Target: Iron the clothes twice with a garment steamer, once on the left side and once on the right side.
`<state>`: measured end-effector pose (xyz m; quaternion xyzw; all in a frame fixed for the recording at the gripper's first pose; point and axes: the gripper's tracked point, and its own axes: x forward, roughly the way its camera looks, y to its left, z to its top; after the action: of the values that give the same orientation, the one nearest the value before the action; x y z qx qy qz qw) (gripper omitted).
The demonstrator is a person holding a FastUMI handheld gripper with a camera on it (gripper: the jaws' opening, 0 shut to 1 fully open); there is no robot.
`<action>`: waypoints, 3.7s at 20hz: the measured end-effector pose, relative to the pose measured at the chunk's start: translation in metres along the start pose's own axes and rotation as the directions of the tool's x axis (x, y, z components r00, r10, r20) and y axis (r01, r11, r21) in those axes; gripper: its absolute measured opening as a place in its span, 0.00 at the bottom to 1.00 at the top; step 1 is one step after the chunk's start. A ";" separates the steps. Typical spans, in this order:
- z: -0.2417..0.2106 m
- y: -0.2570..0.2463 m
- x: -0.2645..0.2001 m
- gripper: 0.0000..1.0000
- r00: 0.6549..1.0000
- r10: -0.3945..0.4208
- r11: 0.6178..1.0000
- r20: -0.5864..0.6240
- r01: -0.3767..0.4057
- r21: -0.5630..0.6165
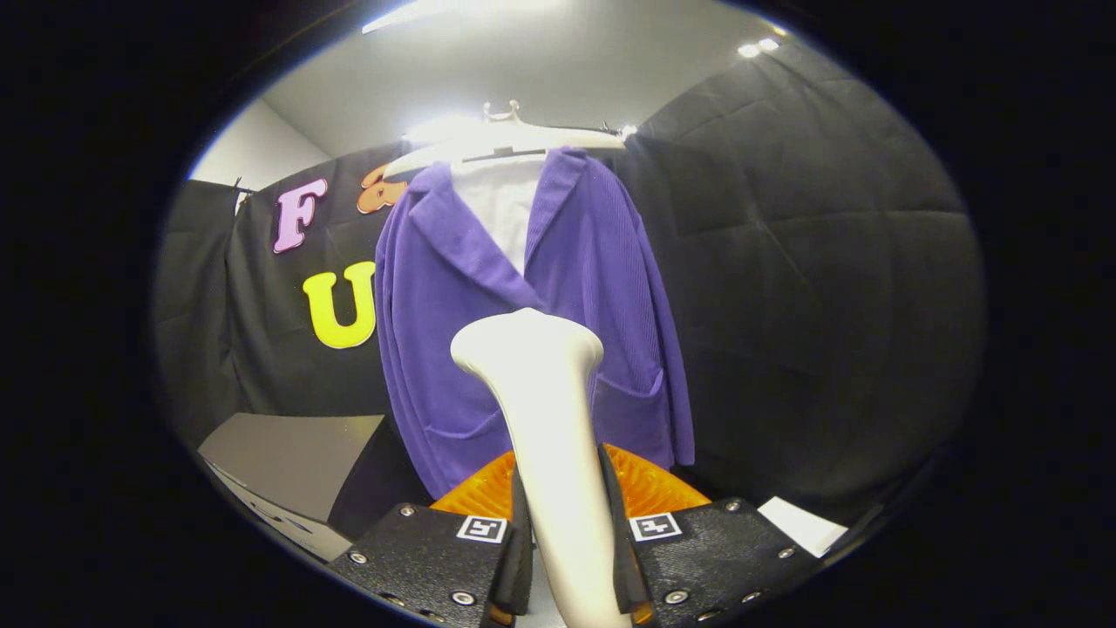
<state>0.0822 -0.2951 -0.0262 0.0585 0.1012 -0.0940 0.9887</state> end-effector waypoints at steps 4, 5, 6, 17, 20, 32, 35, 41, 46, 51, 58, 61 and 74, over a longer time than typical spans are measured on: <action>0.048 -0.015 0.016 0.37 0.996 -0.040 0.999 0.076 0.039 0.013; 0.058 -0.017 0.021 0.37 0.995 -0.047 0.999 0.093 0.044 0.028; 0.069 -0.016 0.027 0.37 0.992 -0.050 0.998 0.112 0.046 0.035; 0.148 0.001 0.102 0.36 0.962 -0.058 0.996 0.268 0.037 0.084; 0.135 -0.003 0.119 0.36 0.967 -0.077 0.996 0.244 0.064 0.060; 0.052 -0.031 0.132 0.36 0.991 -0.085 0.996 0.103 0.087 -0.010; 0.026 -0.039 0.127 0.37 0.994 -0.094 0.994 0.048 0.097 -0.056; -0.015 -0.051 0.120 0.37 0.995 -0.095 0.994 -0.017 0.094 -0.049; -0.061 -0.067 0.122 0.37 0.987 -0.127 0.990 -0.101 0.120 -0.073; -0.098 -0.073 0.130 0.36 0.973 -0.147 0.970 -0.177 0.107 -0.220; -0.107 -0.078 0.127 0.35 0.982 -0.113 0.993 -0.154 0.108 -0.039; -0.109 -0.082 0.127 0.35 0.981 -0.127 0.991 -0.144 0.120 -0.056; -0.115 -0.083 0.124 0.35 0.964 -0.134 0.983 -0.229 0.101 -0.150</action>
<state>0.1636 -0.3821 -0.1723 -0.0049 0.2284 -0.1380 0.9637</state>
